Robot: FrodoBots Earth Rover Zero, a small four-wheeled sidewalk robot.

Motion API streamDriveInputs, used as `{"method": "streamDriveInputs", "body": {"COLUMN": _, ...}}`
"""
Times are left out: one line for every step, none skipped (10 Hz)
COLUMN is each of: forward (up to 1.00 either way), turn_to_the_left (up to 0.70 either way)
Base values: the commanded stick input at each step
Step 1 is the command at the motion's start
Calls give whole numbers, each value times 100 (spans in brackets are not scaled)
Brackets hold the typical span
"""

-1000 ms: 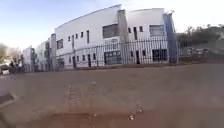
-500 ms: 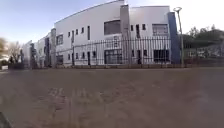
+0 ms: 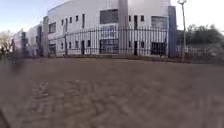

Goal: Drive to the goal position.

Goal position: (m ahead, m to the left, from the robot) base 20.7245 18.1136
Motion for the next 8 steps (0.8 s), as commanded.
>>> {"method": "streamDriveInputs", "body": {"forward": 100, "turn_to_the_left": 27}}
{"method": "streamDriveInputs", "body": {"forward": 100, "turn_to_the_left": 27}}
{"method": "streamDriveInputs", "body": {"forward": 100, "turn_to_the_left": 27}}
{"method": "streamDriveInputs", "body": {"forward": 100, "turn_to_the_left": 27}}
{"method": "streamDriveInputs", "body": {"forward": 100, "turn_to_the_left": 27}}
{"method": "streamDriveInputs", "body": {"forward": 100, "turn_to_the_left": 27}}
{"method": "streamDriveInputs", "body": {"forward": 100, "turn_to_the_left": 27}}
{"method": "streamDriveInputs", "body": {"forward": 100, "turn_to_the_left": 27}}
